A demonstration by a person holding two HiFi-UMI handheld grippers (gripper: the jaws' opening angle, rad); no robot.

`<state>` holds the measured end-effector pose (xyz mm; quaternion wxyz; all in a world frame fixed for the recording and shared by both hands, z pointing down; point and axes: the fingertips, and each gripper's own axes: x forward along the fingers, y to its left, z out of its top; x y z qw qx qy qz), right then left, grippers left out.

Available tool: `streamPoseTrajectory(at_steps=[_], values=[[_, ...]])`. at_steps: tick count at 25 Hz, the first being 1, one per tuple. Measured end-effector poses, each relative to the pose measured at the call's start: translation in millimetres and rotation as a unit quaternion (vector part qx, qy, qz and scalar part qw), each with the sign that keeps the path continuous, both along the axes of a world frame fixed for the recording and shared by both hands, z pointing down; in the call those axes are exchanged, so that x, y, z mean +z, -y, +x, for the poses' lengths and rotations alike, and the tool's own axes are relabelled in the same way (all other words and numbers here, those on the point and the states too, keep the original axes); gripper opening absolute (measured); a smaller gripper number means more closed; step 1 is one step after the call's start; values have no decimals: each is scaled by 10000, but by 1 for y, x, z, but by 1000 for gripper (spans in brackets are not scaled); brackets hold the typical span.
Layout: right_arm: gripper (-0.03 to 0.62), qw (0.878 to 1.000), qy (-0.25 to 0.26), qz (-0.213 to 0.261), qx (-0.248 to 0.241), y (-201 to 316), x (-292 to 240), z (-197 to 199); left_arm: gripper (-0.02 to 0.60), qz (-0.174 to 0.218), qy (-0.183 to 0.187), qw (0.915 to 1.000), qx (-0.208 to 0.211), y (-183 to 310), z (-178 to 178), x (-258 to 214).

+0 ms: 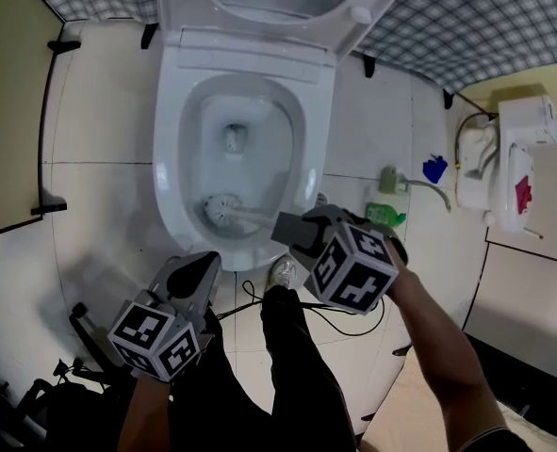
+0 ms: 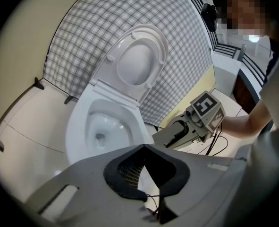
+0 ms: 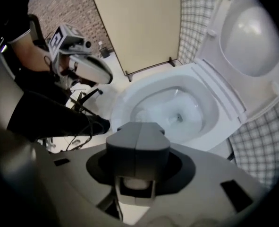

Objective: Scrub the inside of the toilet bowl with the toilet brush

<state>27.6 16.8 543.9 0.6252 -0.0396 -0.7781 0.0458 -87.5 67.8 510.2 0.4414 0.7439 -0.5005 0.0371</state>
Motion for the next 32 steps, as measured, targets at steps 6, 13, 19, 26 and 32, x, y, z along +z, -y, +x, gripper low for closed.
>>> streamPoseTrajectory(at_steps=[6,13,19,26,32], values=[[187,9866,457,-159,1560,22,28,-28,8,32,-45,10000,77,7,12,-2],[184,9738,670,148,2169,55,45,-32,8,0,-106,9999,92,11,17,1],[184,9650,1199,1089,2064,97,37,-59,8,-70,-37,10000,50,13,6,6],[184,9553,1115,1582,2233,133,33,-55,8,-81,-46,9999,-50,13,-5,7],[184,9580,518,1439,2426,111,46,-21,8,-124,-87,9998,-105,8,-9,10]])
